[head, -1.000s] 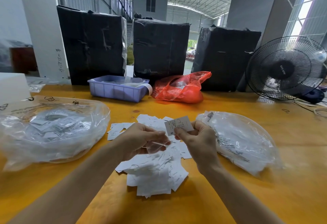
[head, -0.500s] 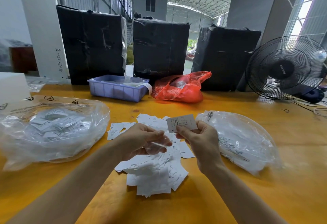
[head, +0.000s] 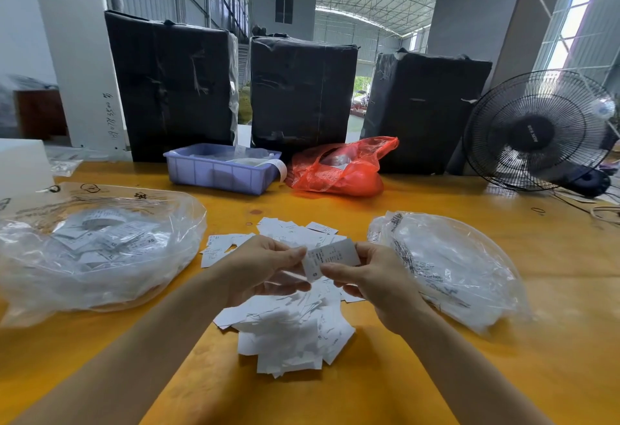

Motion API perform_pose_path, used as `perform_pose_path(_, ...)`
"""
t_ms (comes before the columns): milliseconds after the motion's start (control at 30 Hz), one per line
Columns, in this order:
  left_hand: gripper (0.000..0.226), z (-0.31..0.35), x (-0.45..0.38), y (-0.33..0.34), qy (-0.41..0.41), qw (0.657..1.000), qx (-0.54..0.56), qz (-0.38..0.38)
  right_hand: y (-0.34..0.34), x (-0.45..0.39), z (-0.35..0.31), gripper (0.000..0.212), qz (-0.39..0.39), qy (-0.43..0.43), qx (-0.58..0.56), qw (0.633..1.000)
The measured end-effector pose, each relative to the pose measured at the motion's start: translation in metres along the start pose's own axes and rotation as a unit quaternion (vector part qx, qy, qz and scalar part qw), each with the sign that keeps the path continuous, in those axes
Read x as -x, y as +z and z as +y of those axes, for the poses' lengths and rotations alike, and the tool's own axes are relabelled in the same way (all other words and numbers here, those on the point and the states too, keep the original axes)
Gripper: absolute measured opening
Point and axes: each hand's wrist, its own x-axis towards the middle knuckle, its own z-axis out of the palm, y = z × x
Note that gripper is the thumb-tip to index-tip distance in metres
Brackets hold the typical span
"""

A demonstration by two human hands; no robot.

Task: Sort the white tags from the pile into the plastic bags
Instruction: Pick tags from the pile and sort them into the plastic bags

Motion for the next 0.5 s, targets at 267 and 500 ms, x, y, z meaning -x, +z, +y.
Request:
perform_pose_path(267, 0.032, -0.007, 0.000, 0.013, -0.002, 0.999, -0.046, -0.025, 0.008, 0.000, 0.002, 0.017, -0.025, -0.025, 0.090, 0.995)
perform_pose_path(500, 0.035, -0.014, -0.006, 0.024, 0.034, 0.999, 0.006, 0.019, 0.011, 0.000, 0.005, 0.029, 0.012, -0.025, 0.037, 0.999)
